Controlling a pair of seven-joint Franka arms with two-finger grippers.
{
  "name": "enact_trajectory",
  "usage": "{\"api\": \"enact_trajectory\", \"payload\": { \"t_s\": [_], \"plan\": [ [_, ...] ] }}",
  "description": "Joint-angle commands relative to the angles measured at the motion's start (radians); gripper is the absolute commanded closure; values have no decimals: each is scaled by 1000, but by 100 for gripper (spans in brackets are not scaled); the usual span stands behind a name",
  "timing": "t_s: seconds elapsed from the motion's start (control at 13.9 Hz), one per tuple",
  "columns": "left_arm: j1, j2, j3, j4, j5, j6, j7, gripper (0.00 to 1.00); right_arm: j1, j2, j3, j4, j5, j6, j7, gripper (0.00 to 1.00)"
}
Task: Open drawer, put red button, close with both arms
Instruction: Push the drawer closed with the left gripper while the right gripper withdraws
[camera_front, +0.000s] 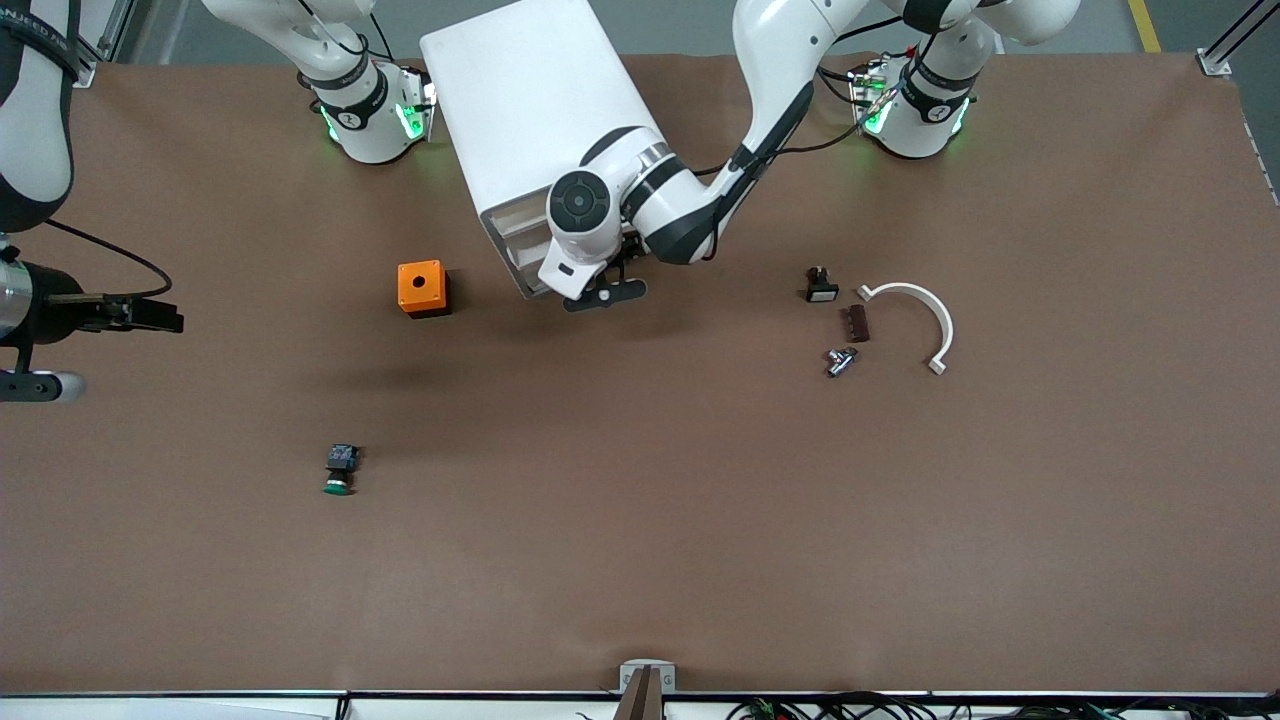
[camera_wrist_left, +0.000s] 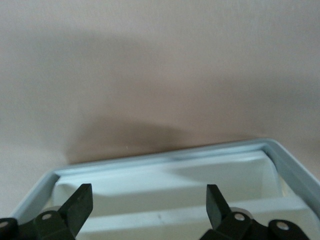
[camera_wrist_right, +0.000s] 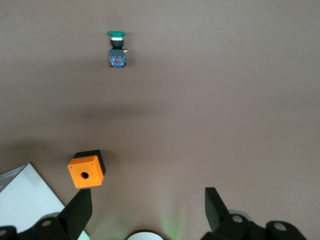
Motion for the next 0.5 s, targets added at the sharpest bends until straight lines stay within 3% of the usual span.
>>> {"api": "enact_trajectory", "payload": {
  "t_s": [0.0,0.43],
  "plan": [
    [-5,-35,-20,-37,9,-3,-32,0,-17,0,24,23,-17,-13,-12,0],
    [-27,-33,-19,-56,19,-3,-43,0,-25,-3,21,62,-10,-15,-6,0]
  ]
}}
